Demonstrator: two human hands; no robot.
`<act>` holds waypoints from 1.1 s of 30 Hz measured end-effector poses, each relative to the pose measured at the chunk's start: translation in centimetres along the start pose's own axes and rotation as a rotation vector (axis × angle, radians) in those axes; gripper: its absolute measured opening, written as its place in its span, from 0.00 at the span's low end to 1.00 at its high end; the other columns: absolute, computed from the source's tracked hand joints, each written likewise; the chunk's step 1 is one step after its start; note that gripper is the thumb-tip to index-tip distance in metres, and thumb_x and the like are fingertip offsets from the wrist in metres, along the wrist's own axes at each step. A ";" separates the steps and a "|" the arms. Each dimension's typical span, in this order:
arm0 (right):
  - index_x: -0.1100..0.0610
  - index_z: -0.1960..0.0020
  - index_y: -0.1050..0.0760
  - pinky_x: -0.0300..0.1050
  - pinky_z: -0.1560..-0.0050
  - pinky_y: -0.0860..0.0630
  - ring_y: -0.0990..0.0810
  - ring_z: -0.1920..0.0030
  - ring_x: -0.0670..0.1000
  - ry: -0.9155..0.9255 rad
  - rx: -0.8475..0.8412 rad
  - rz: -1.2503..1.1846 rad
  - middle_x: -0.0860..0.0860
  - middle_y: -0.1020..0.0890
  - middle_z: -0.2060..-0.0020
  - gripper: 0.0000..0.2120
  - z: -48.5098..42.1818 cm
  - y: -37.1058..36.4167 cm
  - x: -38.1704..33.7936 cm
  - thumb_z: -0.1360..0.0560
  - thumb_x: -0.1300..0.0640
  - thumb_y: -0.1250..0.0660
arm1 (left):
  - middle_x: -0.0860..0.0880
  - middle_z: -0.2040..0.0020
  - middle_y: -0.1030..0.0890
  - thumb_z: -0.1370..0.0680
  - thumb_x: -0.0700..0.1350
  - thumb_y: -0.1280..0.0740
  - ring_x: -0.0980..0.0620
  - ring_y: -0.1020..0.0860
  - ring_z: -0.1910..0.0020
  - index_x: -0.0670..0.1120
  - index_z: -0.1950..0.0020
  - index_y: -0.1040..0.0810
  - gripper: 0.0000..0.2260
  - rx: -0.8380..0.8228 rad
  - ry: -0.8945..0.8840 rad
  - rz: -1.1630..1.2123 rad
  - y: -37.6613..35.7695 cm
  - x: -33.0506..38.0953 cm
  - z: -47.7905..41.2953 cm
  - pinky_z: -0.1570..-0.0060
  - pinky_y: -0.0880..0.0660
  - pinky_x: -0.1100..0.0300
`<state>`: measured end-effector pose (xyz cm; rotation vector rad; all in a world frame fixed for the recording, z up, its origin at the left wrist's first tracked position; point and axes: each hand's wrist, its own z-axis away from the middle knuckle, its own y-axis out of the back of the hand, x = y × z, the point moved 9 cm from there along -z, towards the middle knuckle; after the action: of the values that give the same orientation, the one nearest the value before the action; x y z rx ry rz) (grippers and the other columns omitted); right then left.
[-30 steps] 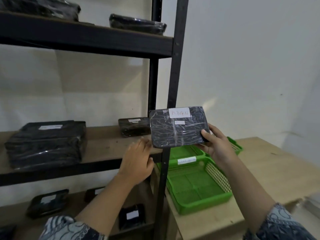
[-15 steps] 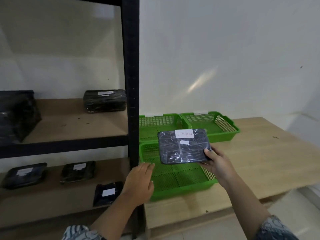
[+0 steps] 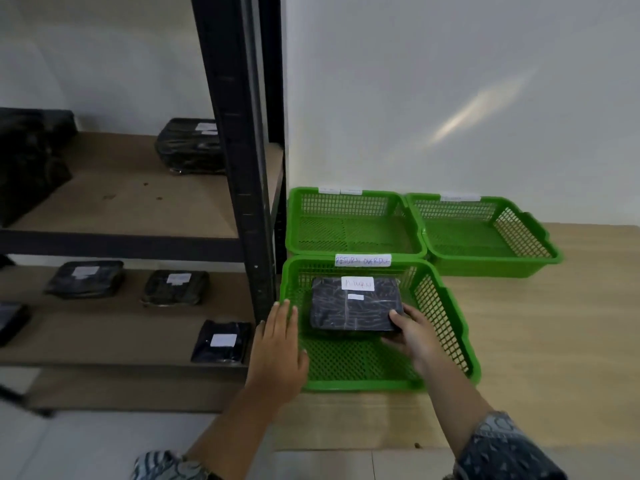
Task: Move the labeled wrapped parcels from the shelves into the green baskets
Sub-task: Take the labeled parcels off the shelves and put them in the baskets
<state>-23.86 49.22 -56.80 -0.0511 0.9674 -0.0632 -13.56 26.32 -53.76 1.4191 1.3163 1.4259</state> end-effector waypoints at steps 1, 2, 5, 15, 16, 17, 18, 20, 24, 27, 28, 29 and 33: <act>0.56 0.31 0.33 0.52 0.53 0.20 0.20 0.46 0.60 -0.019 -0.006 0.021 0.60 0.23 0.40 0.21 -0.6 -0.6 0.4 0.23 0.64 0.36 | 0.40 0.26 0.39 0.29 0.49 0.42 0.42 0.42 0.27 0.38 0.27 0.40 0.32 0.006 0.015 0.005 -0.1 -0.2 0.0 0.35 0.35 0.41; 0.56 0.31 0.33 0.54 0.51 0.20 0.21 0.45 0.60 -0.037 -0.009 0.045 0.60 0.24 0.39 0.22 -1.0 -1.1 0.7 0.23 0.64 0.36 | 0.41 0.25 0.42 0.28 0.50 0.42 0.43 0.44 0.26 0.38 0.26 0.42 0.33 0.010 0.026 0.011 -0.3 -0.3 0.0 0.33 0.38 0.42; 0.56 0.30 0.35 0.57 0.43 0.22 0.23 0.42 0.61 -0.045 -0.006 0.097 0.60 0.26 0.37 0.21 -2.2 -2.6 1.2 0.22 0.63 0.37 | 0.44 0.23 0.48 0.28 0.53 0.46 0.48 0.51 0.25 0.39 0.24 0.47 0.35 0.020 0.028 0.036 -0.5 -0.6 0.1 0.29 0.45 0.45; 0.57 0.28 0.41 0.57 0.38 0.26 0.24 0.38 0.57 0.234 0.027 0.599 0.56 0.25 0.36 0.43 -2.8 -4.9 0.4 0.34 0.43 0.25 | 0.46 0.23 0.49 0.30 0.53 0.42 0.50 0.53 0.25 0.40 0.24 0.48 0.37 0.017 0.033 0.095 -0.5 -0.8 0.3 0.28 0.47 0.46; 0.55 0.28 0.42 0.57 0.38 0.26 0.24 0.38 0.57 0.264 0.015 0.634 0.56 0.26 0.36 0.48 -2.6 -5.2 0.4 0.39 0.40 0.23 | 0.46 0.23 0.48 0.30 0.53 0.42 0.50 0.53 0.25 0.40 0.24 0.48 0.37 0.020 0.034 0.091 -0.5 -0.8 0.3 0.28 0.47 0.46; 0.53 0.28 0.42 0.57 0.39 0.25 0.25 0.38 0.57 0.292 0.007 0.678 0.56 0.27 0.35 0.51 -2.6 -5.5 0.5 0.42 0.38 0.23 | 0.46 0.23 0.49 0.30 0.54 0.43 0.50 0.53 0.25 0.40 0.24 0.48 0.37 0.021 0.035 0.087 -0.5 -0.8 0.3 0.28 0.47 0.46; 0.52 0.27 0.43 0.56 0.38 0.26 0.26 0.37 0.58 0.308 0.002 0.721 0.56 0.30 0.34 0.52 -2.4 -5.8 0.3 0.42 0.37 0.23 | 0.46 0.23 0.49 0.30 0.54 0.43 0.51 0.53 0.25 0.40 0.24 0.48 0.37 0.019 0.036 0.084 -0.5 -0.8 0.3 0.28 0.48 0.46; 0.54 0.25 0.46 0.54 0.37 0.28 0.29 0.35 0.60 0.311 0.000 0.800 0.58 0.34 0.33 0.50 -2.3 -6.2 0.0 0.38 0.41 0.23 | 0.46 0.23 0.50 0.30 0.54 0.43 0.51 0.54 0.25 0.40 0.24 0.49 0.38 0.014 0.038 0.081 -0.6 -0.9 0.2 0.28 0.48 0.46; 0.53 0.24 0.49 0.54 0.41 0.28 0.29 0.36 0.61 0.306 0.020 0.944 0.59 0.35 0.33 0.49 -2.9 -6.9 -0.4 0.34 0.38 0.27 | 0.47 0.23 0.50 0.30 0.54 0.44 0.51 0.54 0.25 0.41 0.24 0.49 0.38 0.009 0.039 0.071 -0.6 -0.8 0.2 0.28 0.48 0.47; 0.54 0.24 0.51 0.53 0.43 0.27 0.30 0.35 0.61 0.278 0.036 1.051 0.59 0.36 0.33 0.49 -2.9 -7.2 -0.4 0.33 0.36 0.29 | 0.46 0.23 0.49 0.30 0.54 0.44 0.50 0.52 0.25 0.40 0.24 0.48 0.37 0.012 0.033 0.074 -0.5 -0.8 0.3 0.28 0.48 0.47; 0.54 0.24 0.51 0.53 0.44 0.27 0.30 0.35 0.61 0.278 0.050 1.079 0.60 0.36 0.33 0.49 -2.8 -7.2 -0.5 0.33 0.35 0.30 | 0.45 0.23 0.48 0.30 0.54 0.44 0.50 0.52 0.25 0.40 0.24 0.48 0.37 0.009 0.032 0.072 -0.6 -0.8 0.2 0.28 0.48 0.47; 0.54 0.24 0.52 0.53 0.44 0.27 0.30 0.35 0.61 0.283 0.066 1.102 0.60 0.36 0.33 0.50 -2.7 -7.1 -0.6 0.33 0.34 0.31 | 0.45 0.23 0.49 0.30 0.54 0.44 0.50 0.52 0.25 0.40 0.24 0.48 0.37 0.007 0.031 0.067 -0.6 -0.7 0.2 0.28 0.49 0.47; 0.55 0.24 0.51 0.54 0.41 0.28 0.33 0.35 0.60 0.373 0.178 1.172 0.60 0.34 0.35 0.47 -1.4 -6.8 -1.3 0.31 0.33 0.35 | 0.44 0.23 0.48 0.30 0.54 0.44 0.48 0.52 0.25 0.39 0.24 0.48 0.38 -0.010 0.027 0.017 -0.6 -0.7 0.1 0.28 0.52 0.48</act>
<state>-25.93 42.49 -56.03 0.7125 1.2310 0.9470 -13.50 25.81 -54.55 1.4120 1.3157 1.4653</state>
